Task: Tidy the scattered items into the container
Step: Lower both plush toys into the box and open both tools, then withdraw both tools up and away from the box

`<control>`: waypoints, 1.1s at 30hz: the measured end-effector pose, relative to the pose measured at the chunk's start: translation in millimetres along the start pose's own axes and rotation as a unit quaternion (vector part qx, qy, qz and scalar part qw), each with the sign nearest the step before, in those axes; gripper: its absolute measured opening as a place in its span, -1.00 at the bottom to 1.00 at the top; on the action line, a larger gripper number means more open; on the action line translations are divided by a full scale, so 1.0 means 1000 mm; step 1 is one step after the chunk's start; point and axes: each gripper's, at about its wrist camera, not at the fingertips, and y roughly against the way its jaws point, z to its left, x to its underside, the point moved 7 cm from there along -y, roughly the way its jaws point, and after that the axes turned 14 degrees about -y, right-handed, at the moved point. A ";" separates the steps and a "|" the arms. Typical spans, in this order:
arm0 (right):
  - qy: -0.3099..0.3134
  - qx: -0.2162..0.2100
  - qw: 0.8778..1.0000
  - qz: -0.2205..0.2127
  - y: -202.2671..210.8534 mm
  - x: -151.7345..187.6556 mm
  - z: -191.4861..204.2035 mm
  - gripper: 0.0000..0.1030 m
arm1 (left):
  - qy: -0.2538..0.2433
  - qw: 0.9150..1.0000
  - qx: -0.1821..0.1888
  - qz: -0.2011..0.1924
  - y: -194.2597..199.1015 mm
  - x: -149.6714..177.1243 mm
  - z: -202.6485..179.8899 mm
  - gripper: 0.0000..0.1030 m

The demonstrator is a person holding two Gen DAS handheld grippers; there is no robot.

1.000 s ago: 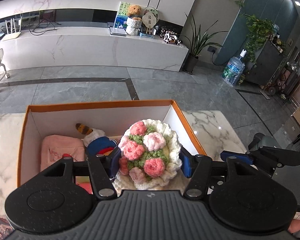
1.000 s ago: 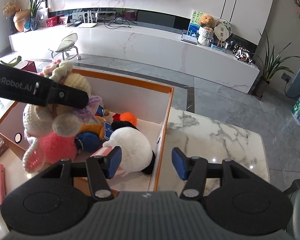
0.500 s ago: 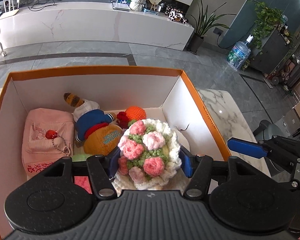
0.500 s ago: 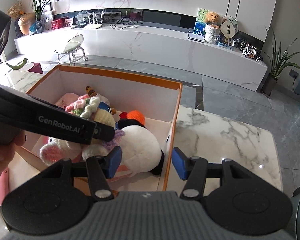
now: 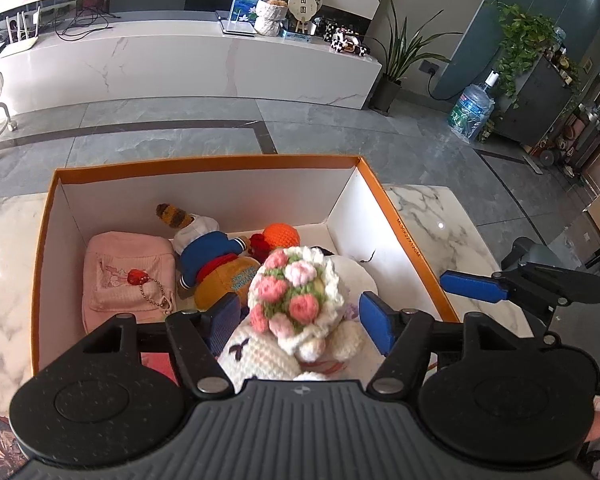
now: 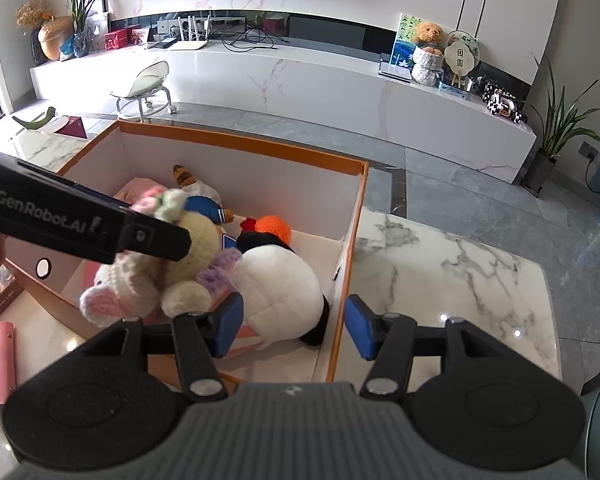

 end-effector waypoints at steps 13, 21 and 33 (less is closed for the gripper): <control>0.005 -0.013 1.000 0.003 0.000 -0.001 0.009 0.04 | -0.052 0.996 -0.011 0.065 -0.019 0.028 0.000 -0.21; 0.000 -0.011 1.000 0.008 -0.004 0.001 0.007 0.04 | -0.007 0.995 0.015 0.095 -0.048 0.039 0.003 -0.25; -0.002 -0.009 1.000 0.001 0.001 0.000 0.011 0.04 | -0.005 0.998 -0.019 0.052 -0.012 0.035 -0.004 0.13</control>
